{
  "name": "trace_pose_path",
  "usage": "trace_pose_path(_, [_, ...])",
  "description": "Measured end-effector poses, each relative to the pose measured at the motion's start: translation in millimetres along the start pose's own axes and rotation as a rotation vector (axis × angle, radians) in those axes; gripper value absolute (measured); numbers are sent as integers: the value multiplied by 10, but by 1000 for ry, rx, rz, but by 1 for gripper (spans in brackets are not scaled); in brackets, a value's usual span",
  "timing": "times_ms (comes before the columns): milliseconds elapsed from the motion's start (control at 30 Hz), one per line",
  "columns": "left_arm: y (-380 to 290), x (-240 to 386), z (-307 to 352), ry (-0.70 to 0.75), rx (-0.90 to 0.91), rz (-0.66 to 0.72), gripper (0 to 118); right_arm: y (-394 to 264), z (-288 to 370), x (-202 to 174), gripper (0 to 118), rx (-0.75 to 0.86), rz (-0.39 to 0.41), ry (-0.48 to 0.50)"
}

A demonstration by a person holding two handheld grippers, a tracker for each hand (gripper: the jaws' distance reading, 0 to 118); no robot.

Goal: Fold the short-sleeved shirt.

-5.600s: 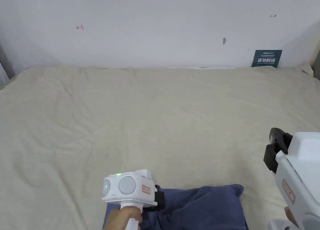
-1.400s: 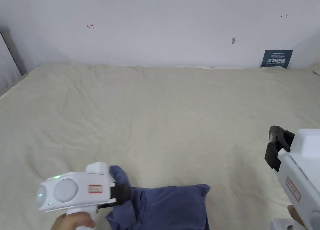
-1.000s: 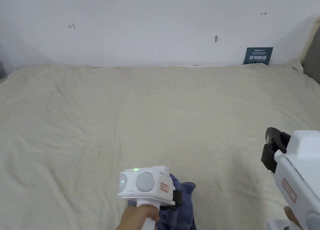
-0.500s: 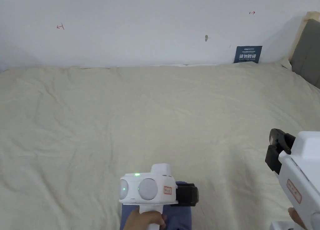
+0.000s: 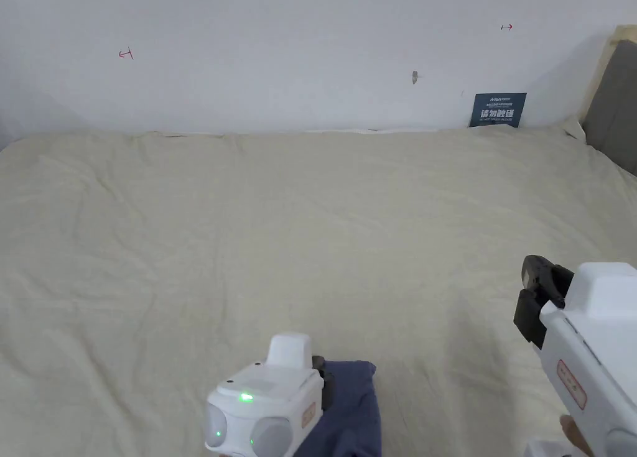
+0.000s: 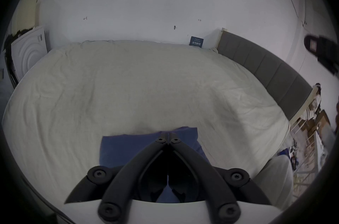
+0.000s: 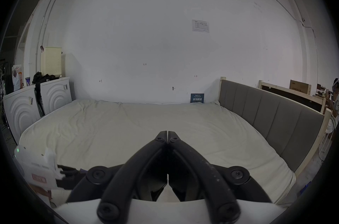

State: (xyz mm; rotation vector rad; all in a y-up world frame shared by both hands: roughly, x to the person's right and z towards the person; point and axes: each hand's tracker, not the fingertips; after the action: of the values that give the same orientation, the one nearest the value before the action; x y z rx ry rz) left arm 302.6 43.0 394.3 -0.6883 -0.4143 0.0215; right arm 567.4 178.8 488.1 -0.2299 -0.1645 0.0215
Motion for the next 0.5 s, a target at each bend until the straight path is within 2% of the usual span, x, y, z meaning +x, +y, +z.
trace_pose_path(267, [-394,420,-498,-32,-44,-49,0,-50,-31,120,1,-19,-8,-17])
trace_pose_path(433, [-646,437,-659,46,-158,-57,0,-109,-48,212,1,-40,-9,-36])
trace_pose_path(500, [-772,386,-726,34,-99,-86,0,-134,-53,236,1,-49,-4,-40])
